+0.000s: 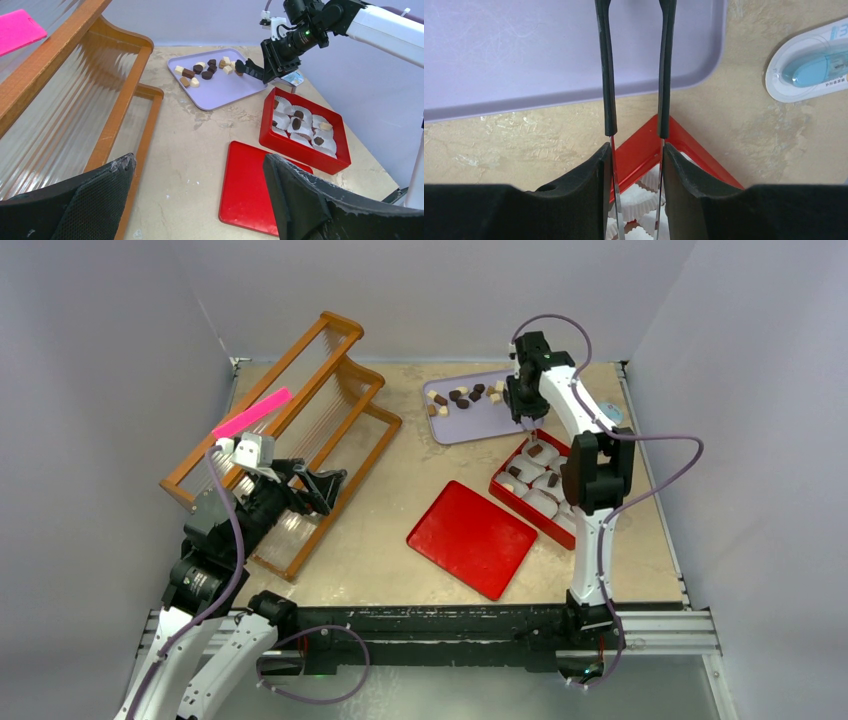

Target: Pack the chocolate

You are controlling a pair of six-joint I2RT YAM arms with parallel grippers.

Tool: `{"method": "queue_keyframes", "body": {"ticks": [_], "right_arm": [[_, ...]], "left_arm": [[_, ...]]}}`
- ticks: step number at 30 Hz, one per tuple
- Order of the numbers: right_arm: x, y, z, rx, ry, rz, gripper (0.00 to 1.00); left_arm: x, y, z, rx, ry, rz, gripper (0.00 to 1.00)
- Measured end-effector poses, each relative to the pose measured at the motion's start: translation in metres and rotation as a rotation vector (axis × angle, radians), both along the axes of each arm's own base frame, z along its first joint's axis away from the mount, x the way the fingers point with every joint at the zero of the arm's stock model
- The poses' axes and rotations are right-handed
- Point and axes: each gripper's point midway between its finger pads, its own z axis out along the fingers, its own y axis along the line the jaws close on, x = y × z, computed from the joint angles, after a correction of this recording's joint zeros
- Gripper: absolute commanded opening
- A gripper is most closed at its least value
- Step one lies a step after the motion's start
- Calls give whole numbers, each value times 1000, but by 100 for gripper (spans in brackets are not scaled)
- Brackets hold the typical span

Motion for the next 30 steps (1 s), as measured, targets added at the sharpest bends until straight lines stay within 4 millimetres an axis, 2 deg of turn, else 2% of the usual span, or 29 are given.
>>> {"method": "queue_keyframes", "body": {"ticks": [8, 13, 22, 30], "right_arm": [[5, 1, -13, -7, 29, 13, 41], [8, 1, -17, -12, 33, 14, 36], [8, -1, -16, -29, 32, 40, 29], [9, -3, -15, -41, 31, 49, 29]], "left_arm": [[0, 0, 0, 0, 0, 0, 97], [0, 0, 0, 0, 0, 0, 97], [0, 0, 0, 0, 0, 0, 98], [0, 0, 0, 0, 0, 0, 97]]}}
